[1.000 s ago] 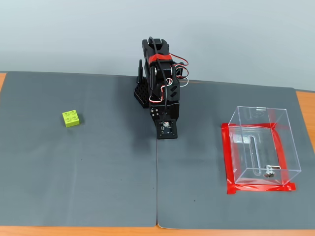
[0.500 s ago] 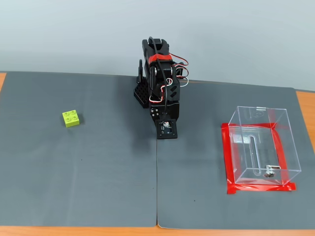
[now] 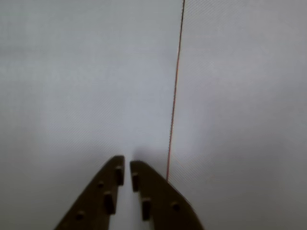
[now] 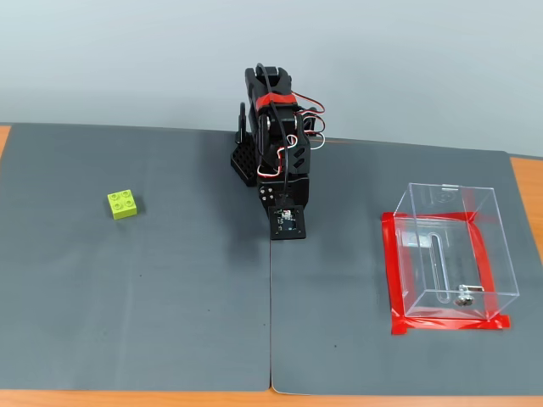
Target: Pick the green lego block and place it into the transparent box
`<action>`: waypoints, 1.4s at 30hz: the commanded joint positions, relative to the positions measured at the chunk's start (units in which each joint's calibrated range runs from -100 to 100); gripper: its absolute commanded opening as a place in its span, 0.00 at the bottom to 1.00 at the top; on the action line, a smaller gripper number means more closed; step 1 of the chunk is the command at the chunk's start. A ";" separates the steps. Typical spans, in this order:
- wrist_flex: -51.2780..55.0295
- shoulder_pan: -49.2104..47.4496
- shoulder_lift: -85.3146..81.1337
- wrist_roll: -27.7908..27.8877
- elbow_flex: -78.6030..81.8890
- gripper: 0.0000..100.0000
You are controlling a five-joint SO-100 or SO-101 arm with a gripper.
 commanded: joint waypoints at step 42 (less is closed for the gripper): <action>-0.46 0.25 0.59 0.16 -4.01 0.02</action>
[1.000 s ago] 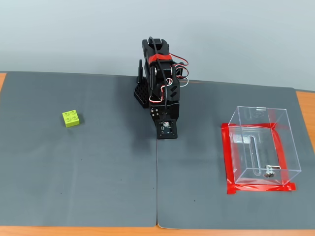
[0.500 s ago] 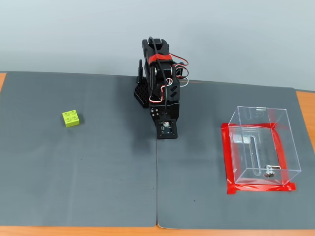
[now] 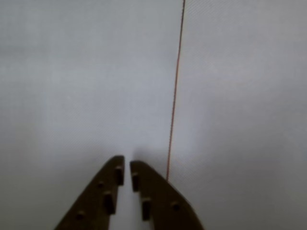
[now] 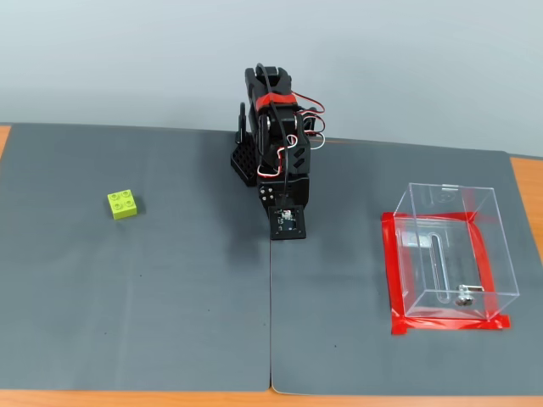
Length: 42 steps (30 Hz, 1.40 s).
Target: Pick the green lego block and place it into the transparent box
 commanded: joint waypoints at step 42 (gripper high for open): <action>-4.80 65.22 51.88 0.22 -61.54 0.02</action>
